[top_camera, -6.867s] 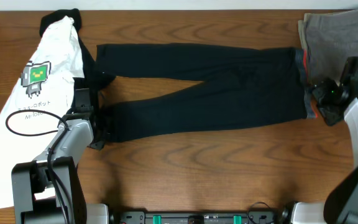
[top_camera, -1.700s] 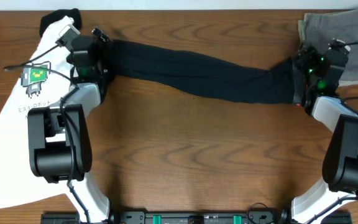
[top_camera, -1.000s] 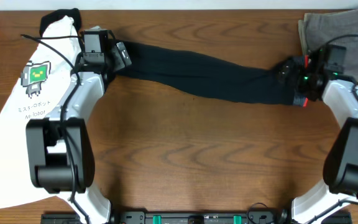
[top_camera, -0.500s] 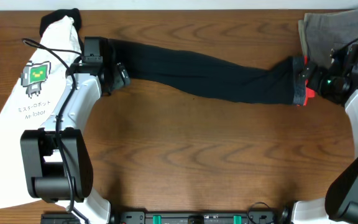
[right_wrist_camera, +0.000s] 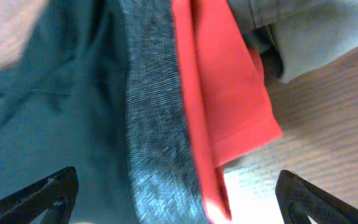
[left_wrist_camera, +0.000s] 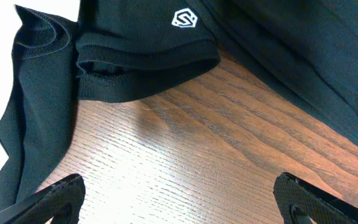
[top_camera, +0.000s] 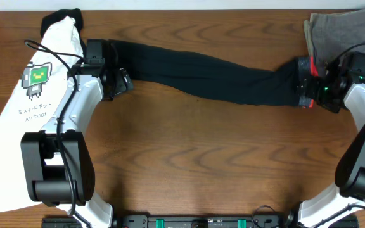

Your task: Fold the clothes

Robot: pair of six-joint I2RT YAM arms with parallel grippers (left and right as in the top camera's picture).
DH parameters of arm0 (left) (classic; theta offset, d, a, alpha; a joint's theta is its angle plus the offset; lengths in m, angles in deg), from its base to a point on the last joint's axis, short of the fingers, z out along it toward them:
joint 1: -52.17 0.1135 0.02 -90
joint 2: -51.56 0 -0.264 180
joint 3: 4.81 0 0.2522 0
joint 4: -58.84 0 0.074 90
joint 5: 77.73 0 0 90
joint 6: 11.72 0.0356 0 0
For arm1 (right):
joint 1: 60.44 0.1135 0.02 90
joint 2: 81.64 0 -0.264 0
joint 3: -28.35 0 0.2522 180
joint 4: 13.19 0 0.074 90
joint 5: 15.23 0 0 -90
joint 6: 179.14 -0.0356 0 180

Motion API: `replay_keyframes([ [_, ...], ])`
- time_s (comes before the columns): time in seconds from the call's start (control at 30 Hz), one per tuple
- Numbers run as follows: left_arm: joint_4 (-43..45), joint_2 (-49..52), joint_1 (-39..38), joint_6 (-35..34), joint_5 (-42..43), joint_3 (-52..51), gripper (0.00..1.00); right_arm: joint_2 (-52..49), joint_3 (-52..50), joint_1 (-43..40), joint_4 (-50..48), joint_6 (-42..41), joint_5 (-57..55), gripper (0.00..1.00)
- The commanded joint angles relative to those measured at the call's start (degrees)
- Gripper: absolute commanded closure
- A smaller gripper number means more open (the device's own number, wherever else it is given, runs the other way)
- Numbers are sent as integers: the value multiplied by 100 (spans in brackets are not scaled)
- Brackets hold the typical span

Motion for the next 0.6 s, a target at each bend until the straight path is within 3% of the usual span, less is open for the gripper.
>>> replay_keyframes([
  [0.0,-15,-57,20,-50,-24,68,2,-251,42,-85,-151,101,-17,1],
  [0.13,-13,-57,20,-50,-24,68,2,-577,42,-129,-435,98,-13,1],
  [0.27,-13,-57,20,-50,-24,68,2,-817,42,-131,-671,90,39,7],
  [0.4,-13,-57,20,-52,-24,68,2,-861,42,-129,-776,76,98,28],
  [0.57,-7,-57,20,-52,-24,68,2,-861,42,-129,-758,59,501,65],
])
